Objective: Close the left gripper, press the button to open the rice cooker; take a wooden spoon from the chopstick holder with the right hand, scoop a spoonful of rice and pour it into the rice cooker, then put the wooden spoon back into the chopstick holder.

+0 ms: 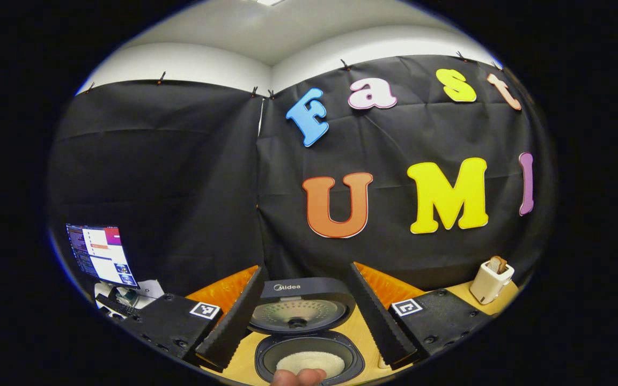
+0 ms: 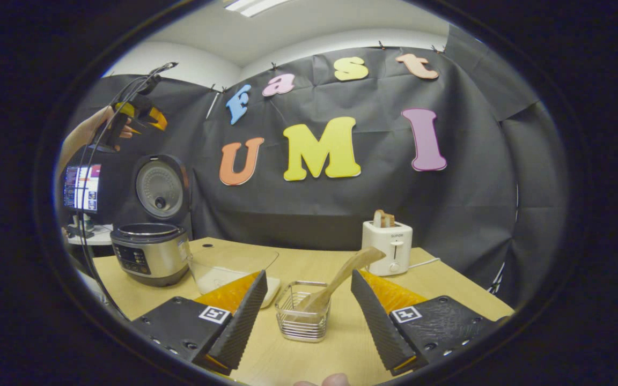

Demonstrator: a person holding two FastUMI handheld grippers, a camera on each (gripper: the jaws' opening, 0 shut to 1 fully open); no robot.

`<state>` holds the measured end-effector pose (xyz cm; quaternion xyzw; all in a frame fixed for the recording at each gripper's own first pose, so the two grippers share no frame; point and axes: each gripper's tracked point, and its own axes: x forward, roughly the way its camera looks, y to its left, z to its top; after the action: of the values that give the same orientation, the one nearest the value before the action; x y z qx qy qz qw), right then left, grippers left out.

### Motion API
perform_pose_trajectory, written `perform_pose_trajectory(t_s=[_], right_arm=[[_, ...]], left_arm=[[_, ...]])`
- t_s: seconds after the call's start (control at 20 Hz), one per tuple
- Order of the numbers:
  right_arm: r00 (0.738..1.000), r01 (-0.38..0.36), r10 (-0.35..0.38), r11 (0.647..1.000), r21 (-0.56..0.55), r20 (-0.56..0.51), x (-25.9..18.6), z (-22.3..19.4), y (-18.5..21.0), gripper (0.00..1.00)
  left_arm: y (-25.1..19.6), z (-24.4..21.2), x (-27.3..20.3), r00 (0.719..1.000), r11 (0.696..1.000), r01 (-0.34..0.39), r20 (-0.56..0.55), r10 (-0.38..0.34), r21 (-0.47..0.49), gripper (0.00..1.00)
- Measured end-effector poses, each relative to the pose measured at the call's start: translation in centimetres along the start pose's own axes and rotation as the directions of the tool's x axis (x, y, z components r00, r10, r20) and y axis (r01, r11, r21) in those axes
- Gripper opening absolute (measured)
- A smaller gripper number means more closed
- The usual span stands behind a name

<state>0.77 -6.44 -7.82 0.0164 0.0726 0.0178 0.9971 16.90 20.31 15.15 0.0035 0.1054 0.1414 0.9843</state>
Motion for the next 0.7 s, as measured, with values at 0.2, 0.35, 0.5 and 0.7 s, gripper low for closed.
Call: perform_pose_trajectory(t_s=[0.2, 0.35, 0.5, 0.7], right_arm=[[1.000, 0.000, 0.000, 1.000, 0.031, -0.010, 0.6, -0.6, -0.4, 0.92], [0.998, -0.004, 0.006, 0.999, 0.041, -0.055, 1.2, -1.8, -0.5, 0.93], [0.998, -0.001, 0.005, 0.998, 0.063, -0.060, 1.2, -1.9, -0.7, 0.94], [0.996, -0.042, 0.048, 0.996, 0.082, -0.074, 1.0, -1.8, 0.3, 0.92]], left_arm=[[0.8, -0.7, 3.5, 0.994, 1.000, -0.023, -0.103, 0.021, -0.020, 1.00], [0.8, -1.8, 5.6, 0.982, 0.999, -0.035, -0.187, 0.028, -0.033, 1.00], [1.8, -2.8, 7.2, 0.971, 0.998, -0.062, -0.231, 0.058, -0.014, 1.00], [2.5, -4.7, 8.6, 0.948, 0.997, -0.074, -0.309, 0.074, 0.014, 1.00]])
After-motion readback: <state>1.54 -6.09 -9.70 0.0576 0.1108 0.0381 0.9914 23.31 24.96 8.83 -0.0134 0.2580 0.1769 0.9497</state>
